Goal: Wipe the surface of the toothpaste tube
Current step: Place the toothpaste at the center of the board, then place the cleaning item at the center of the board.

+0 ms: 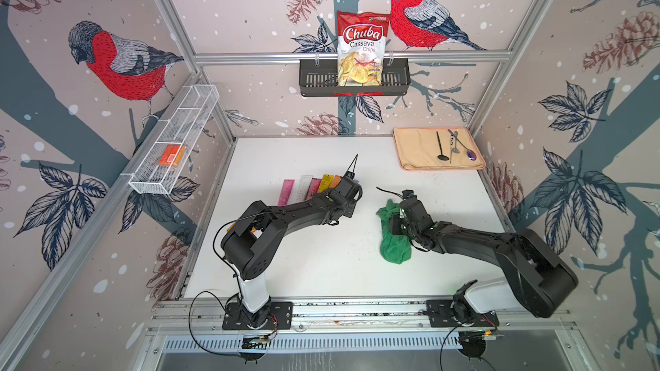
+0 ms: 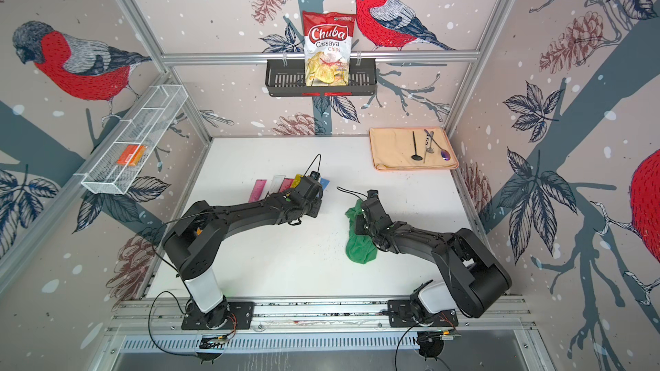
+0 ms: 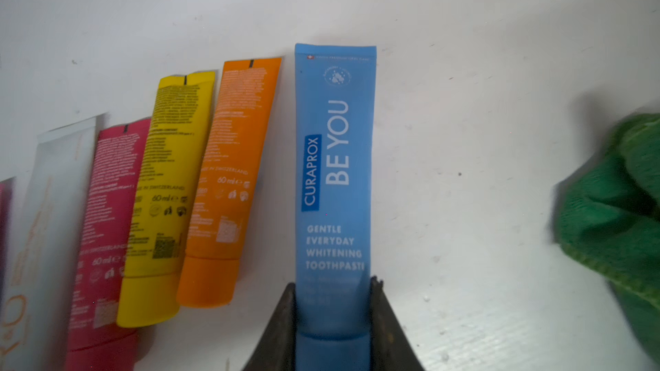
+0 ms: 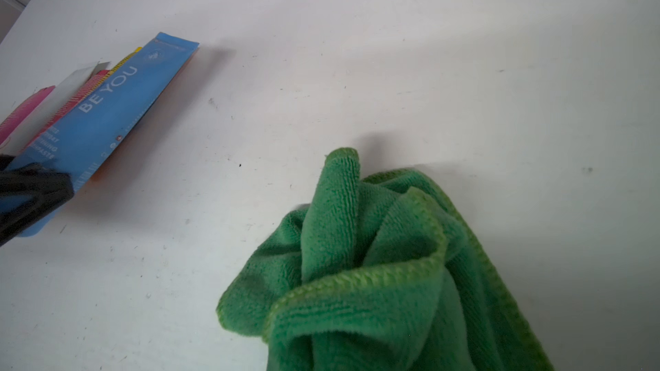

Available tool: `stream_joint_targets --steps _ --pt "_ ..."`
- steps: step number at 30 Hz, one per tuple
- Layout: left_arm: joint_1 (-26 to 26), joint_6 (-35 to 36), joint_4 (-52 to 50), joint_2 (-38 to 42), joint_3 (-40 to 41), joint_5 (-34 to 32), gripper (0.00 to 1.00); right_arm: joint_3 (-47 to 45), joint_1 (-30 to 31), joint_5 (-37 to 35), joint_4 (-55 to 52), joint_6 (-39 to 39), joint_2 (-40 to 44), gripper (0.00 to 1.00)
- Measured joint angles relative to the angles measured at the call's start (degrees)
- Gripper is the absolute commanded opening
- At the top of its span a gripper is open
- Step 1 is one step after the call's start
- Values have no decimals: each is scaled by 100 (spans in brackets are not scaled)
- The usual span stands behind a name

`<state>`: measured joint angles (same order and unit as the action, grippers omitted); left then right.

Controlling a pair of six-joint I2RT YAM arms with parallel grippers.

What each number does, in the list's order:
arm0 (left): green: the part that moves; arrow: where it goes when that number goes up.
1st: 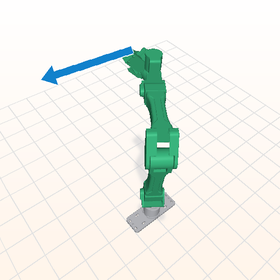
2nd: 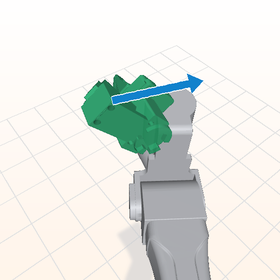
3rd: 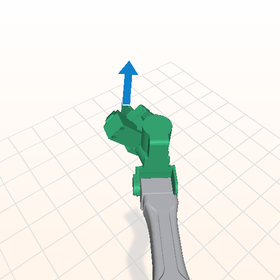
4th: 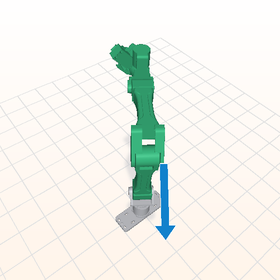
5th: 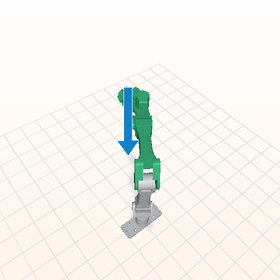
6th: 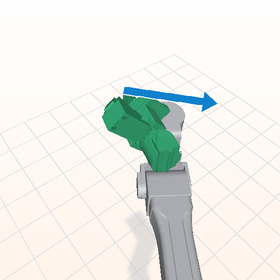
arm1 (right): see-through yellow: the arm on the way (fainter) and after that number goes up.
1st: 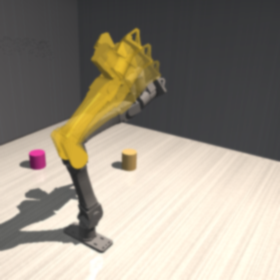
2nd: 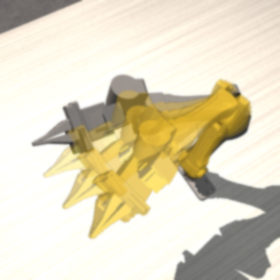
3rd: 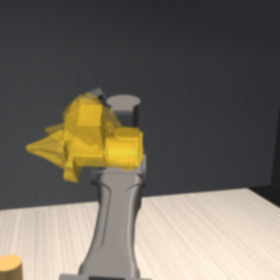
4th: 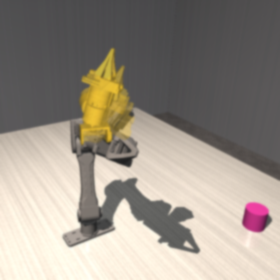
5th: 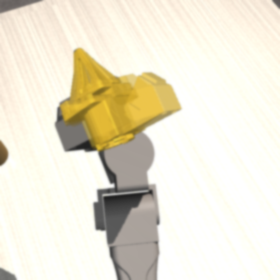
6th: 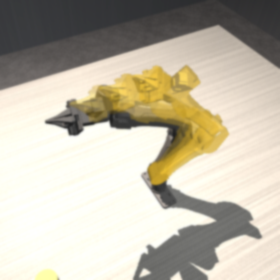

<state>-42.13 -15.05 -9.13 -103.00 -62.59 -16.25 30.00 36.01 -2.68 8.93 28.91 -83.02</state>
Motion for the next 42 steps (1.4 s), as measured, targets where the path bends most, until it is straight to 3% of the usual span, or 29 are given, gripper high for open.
stream_joint_targets --steps 11,16,19,25,27,37,42 --pt "535 315 -79 -588 -378 612 14 114 26 39 2 -46 -146 2" --pt "719 369 -129 -789 -529 861 20 118 26 55 4 -46 -155 2" --pt "745 393 -175 -835 -566 870 31 118 26 57 4 -48 -155 2" --pt "741 452 -273 -767 -485 957 67 87 11 61 20 -48 -118 1" --pt "741 450 -306 -479 -321 966 76 52 -35 83 22 -46 -63 2" --pt "636 297 367 1851 953 855 80 -164 -444 149 -304 -44 857 2" --pt "634 149 752 2944 1847 490 84 -52 -1014 96 -697 -74 1303 2"
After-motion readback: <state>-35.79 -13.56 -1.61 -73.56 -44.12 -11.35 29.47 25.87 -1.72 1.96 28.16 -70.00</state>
